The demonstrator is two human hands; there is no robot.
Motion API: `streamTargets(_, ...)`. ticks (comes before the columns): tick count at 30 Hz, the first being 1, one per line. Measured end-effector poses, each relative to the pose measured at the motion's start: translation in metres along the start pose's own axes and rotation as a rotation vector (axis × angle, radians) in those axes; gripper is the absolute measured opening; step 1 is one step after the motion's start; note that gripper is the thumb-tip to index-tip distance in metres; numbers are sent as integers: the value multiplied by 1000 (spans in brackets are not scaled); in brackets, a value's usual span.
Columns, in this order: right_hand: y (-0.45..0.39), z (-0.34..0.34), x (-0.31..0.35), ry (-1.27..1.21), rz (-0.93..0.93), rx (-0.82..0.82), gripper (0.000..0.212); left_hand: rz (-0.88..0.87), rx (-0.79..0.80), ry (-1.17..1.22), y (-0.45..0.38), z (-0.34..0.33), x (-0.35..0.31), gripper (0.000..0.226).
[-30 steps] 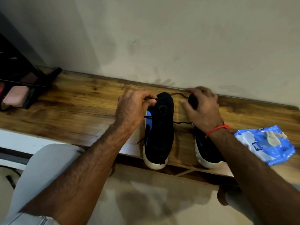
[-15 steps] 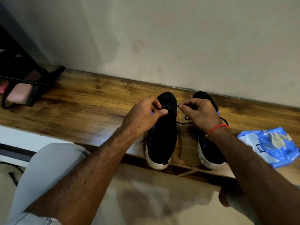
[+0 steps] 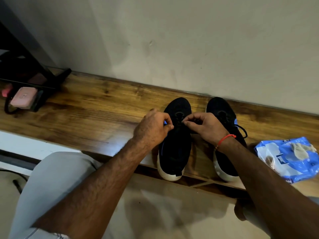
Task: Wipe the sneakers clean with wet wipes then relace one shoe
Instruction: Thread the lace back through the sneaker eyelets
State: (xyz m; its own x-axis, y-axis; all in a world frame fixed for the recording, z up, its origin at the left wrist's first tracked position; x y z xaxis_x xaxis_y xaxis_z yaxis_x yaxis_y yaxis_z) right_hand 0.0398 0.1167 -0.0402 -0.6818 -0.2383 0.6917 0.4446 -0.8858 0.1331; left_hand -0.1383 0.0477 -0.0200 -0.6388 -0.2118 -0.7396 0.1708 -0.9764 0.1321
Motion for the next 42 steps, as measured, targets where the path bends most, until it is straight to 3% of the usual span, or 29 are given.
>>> streamTargets(5, -2, 1, 0, 17, 4, 44, 5, -23, -42, 140, 1, -2, -5, 20)
streamTargets(10, -2, 2, 0, 63, 67, 60, 6, -40, -4, 174, 4, -3, -14, 8)
streamTargets(19, 2, -6, 6, -172, -51, 110, 12, 18, -45, 236, 7, -12, -10, 9)
streamTargets(27, 4, -4, 15, -162, -6, 89, 10, 30, -77, 248, 8, -18, -9, 14)
streamTargets(32, 3, 6, 12, 43, 9, 115, 12, 125, 9, 195, 5, -5, -15, 13)
streamTargets(36, 3, 17, 10, 246, 50, 89, 10, 234, 17, 208, 5, 23, -15, 32)
streamTargets(39, 4, 25, 8, 241, 47, 36, 10, 293, -99, 500, 5, 40, -12, 28)
streamTargets(42, 4, 26, 9, 238, 41, 15, 11, 366, -173, 1117, 0, 43, -12, 29)
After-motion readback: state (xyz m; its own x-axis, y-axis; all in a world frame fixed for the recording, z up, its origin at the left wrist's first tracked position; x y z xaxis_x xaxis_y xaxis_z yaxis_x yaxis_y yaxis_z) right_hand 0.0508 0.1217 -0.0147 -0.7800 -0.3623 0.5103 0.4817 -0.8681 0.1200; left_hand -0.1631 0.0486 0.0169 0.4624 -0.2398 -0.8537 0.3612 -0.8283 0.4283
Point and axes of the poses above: each hand's wrist, its own y-axis away from the middle knuckle, its own z-axis out of the back of the hand, x = y × z, the point moved 4 cm from there along -y, towards the middle knuckle, and after that the axes turned 14 degrees about y, right-handed, at the moved point
